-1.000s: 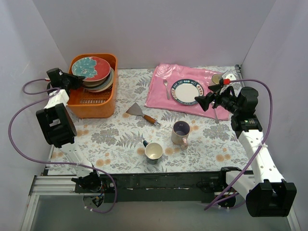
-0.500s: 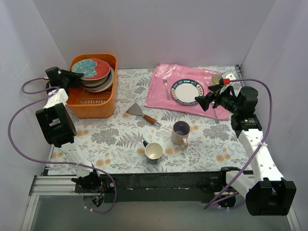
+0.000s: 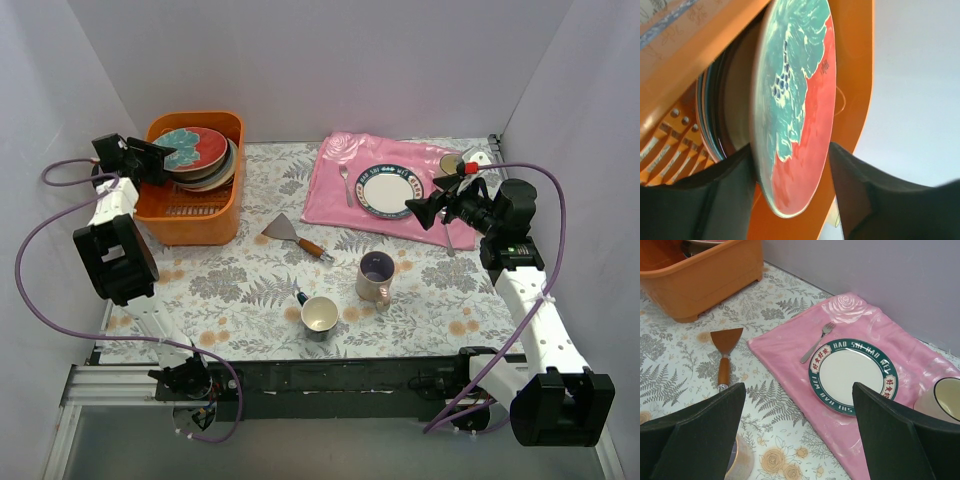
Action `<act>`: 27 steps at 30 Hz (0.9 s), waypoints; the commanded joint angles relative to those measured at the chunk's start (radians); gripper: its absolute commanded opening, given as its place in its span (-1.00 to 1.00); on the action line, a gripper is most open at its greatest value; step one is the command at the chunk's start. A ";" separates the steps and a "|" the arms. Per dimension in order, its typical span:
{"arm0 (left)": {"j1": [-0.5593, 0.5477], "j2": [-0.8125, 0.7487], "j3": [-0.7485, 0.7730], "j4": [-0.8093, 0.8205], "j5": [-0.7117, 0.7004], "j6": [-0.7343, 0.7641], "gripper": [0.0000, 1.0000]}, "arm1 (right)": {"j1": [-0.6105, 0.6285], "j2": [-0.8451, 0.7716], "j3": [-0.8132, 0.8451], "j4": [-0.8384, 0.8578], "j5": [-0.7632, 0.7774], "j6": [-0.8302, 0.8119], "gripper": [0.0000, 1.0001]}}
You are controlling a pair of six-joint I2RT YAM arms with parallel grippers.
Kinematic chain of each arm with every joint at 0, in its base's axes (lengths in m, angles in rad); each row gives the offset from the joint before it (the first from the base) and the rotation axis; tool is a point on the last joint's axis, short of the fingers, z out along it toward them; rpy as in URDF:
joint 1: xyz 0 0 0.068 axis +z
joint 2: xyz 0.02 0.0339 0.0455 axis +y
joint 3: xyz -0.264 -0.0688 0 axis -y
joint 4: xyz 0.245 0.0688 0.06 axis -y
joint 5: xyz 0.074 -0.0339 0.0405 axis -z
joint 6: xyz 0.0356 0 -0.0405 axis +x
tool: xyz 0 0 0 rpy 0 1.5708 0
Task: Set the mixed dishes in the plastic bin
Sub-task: Place the plate in the plastic bin.
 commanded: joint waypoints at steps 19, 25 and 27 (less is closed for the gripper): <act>0.000 -0.002 0.122 -0.299 0.040 0.166 0.34 | -0.004 0.004 0.005 0.070 -0.038 0.033 0.89; 0.000 -0.010 0.125 -0.345 0.028 0.207 0.44 | -0.004 -0.002 -0.003 0.069 -0.043 0.033 0.90; 0.000 -0.008 0.120 -0.365 0.026 0.226 0.45 | -0.004 -0.005 -0.006 0.067 -0.043 0.032 0.89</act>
